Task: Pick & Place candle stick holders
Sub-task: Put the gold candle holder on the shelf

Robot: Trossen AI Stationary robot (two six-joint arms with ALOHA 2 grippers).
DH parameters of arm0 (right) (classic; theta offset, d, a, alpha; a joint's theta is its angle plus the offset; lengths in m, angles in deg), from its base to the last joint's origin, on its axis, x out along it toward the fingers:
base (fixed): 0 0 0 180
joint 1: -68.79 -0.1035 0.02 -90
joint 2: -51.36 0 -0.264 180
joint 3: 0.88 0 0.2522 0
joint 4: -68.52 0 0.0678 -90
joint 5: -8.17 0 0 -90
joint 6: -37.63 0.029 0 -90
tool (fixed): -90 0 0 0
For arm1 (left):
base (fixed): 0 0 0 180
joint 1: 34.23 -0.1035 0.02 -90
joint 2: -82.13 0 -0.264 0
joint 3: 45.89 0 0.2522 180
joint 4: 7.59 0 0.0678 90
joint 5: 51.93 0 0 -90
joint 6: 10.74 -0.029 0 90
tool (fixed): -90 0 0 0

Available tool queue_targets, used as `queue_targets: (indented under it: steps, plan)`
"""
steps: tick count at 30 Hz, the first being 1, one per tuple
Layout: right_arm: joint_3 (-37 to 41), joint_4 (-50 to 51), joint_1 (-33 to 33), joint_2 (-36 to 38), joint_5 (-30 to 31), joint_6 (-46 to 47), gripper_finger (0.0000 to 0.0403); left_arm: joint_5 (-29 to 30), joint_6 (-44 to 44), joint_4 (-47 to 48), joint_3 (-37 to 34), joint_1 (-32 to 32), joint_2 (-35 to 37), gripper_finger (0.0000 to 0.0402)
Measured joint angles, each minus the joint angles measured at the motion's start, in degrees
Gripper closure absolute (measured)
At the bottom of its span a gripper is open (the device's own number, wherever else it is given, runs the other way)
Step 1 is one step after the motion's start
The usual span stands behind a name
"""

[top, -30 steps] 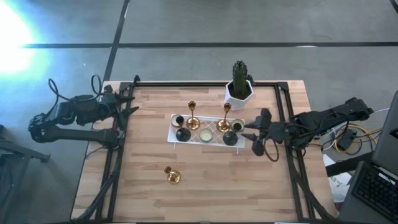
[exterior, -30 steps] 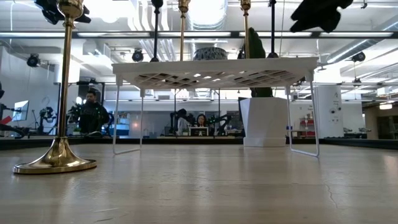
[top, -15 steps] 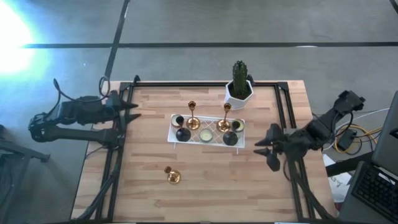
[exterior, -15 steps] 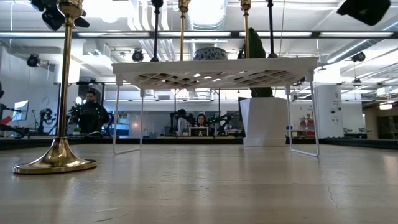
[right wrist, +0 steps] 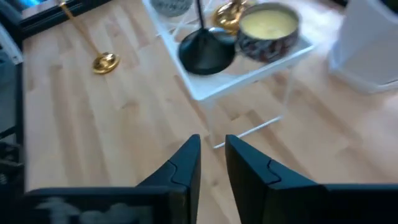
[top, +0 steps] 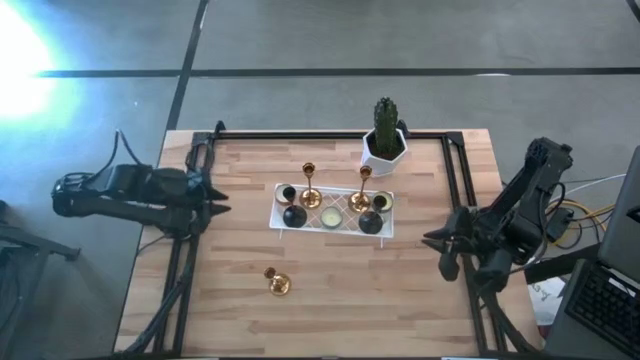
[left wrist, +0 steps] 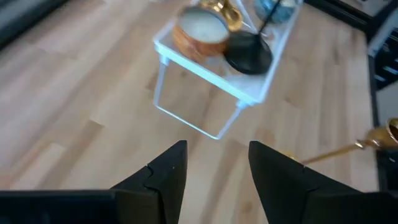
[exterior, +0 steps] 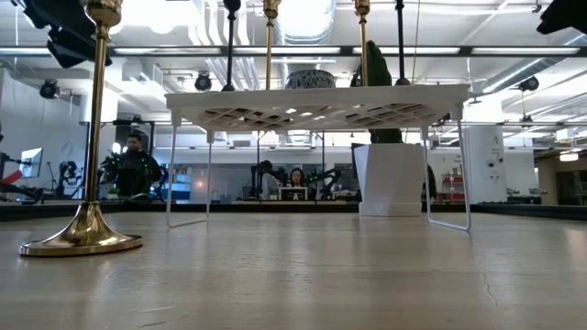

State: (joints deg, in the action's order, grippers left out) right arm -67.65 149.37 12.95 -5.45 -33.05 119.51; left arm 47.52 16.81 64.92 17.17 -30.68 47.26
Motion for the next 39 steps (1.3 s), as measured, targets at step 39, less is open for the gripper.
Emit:
queue_targets:
  steps: [39]
  plan:
    - [0.0,14.6,-0.9,7.3,14.4,5.9,0.0394,9.9,15.2,-44.2,-30.0,37.9,-2.7,0.0291]
